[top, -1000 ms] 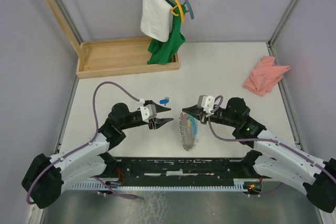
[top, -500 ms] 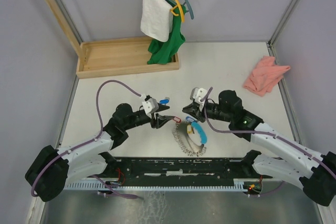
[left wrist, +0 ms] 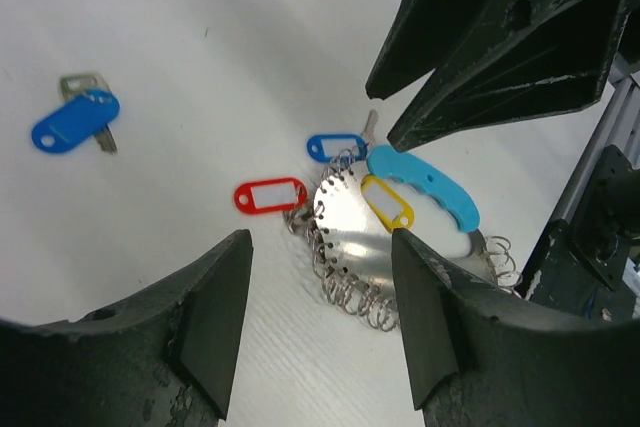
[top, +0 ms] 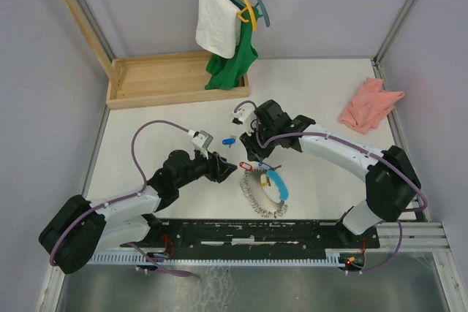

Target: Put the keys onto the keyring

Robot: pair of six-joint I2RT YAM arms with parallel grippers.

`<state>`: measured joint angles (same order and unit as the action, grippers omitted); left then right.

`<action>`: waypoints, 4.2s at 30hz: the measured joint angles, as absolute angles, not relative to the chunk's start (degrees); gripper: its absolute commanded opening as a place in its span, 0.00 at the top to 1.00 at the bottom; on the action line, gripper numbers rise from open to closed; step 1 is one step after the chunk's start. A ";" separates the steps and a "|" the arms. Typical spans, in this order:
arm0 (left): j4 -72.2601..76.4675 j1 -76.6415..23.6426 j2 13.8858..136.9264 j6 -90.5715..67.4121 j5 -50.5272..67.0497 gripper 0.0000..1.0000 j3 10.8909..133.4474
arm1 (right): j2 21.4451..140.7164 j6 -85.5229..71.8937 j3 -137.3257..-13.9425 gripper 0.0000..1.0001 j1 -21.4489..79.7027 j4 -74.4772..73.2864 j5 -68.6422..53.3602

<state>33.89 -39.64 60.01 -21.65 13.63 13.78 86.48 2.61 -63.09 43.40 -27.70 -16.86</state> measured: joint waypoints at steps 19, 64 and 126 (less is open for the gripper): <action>40.91 -39.64 77.80 -40.49 18.22 0.32 11.09 | 99.33 -5.04 -69.93 0.39 43.40 -44.95 -11.27; 47.79 -39.62 76.31 -51.07 15.00 0.28 7.53 | 81.30 -10.09 -43.86 0.87 44.16 -19.40 -3.49; 58.41 -34.72 55.00 -41.04 16.58 0.30 0.99 | 55.48 -13.04 -38.02 0.99 37.36 8.10 -20.29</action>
<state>58.41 -34.72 55.00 -41.04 16.58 0.99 55.48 -13.04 -38.02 37.36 8.10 -20.29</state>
